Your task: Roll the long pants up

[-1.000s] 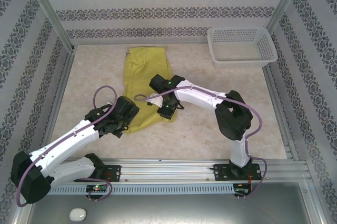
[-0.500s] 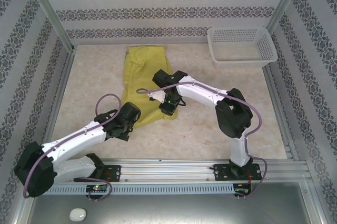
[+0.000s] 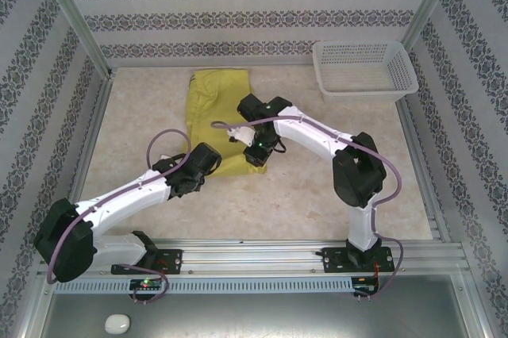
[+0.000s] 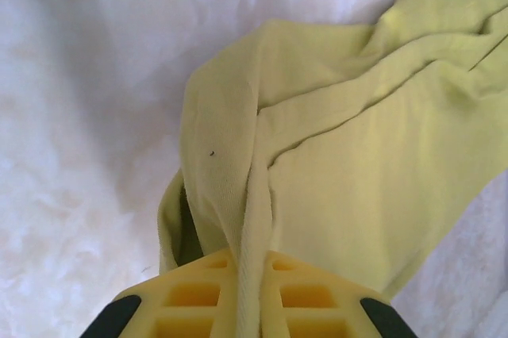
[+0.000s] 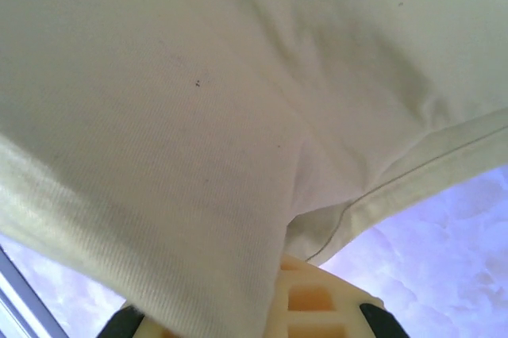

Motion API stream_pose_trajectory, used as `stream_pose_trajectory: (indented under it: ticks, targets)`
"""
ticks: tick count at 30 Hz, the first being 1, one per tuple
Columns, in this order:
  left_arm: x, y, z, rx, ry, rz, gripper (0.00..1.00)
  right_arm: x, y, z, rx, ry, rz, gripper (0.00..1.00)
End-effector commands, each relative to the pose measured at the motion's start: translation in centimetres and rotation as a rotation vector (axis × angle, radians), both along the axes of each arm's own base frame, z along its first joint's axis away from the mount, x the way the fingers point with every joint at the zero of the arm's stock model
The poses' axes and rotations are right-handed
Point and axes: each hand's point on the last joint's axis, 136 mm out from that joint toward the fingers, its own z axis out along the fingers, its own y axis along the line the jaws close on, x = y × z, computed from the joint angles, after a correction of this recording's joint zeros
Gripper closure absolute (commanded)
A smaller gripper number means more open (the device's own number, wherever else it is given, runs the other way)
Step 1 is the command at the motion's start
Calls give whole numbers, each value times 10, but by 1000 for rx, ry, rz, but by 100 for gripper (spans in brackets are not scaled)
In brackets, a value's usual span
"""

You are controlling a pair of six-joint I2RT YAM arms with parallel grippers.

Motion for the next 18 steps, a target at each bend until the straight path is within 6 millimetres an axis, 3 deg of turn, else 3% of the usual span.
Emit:
stream_pose_trajectory:
  ticks: [1, 6, 10, 15, 18]
  targets:
    - [-9, 47, 5, 241, 78, 67, 88, 8, -7, -7, -17, 51, 7, 100]
    - [-3, 51, -14, 298, 183, 62, 76, 17, -4, -23, -15, 107, -1, 100]
    - [-5, 53, -33, 354, 294, 59, 73, 14, -4, -39, -35, 144, 2, 100]
    - [-7, 62, -58, 376, 443, 74, 81, 11, -6, -48, -49, 172, 5, 100]
    - [0, 67, -64, 380, 458, 83, 87, 11, -4, -50, -44, 177, 5, 100]
